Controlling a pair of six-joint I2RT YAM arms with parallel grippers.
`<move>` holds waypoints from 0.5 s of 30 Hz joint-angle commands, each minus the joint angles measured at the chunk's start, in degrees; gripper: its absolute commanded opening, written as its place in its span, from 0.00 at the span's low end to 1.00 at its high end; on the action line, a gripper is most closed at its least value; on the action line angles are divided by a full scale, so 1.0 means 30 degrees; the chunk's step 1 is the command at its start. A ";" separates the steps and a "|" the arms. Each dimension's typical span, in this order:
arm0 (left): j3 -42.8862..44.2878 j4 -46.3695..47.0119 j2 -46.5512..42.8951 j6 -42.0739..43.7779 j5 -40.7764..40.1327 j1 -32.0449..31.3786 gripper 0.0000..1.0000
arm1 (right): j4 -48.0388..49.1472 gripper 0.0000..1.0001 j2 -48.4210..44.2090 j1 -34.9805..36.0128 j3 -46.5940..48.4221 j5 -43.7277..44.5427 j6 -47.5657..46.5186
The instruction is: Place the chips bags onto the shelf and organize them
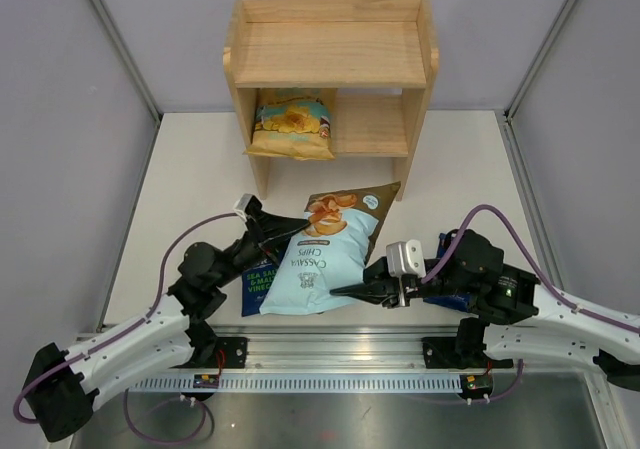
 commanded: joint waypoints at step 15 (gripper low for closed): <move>0.4420 -0.6246 -0.5271 1.0910 -0.6243 -0.0157 0.00 | 0.1917 0.45 -0.2008 0.0077 -0.1158 0.4498 0.2594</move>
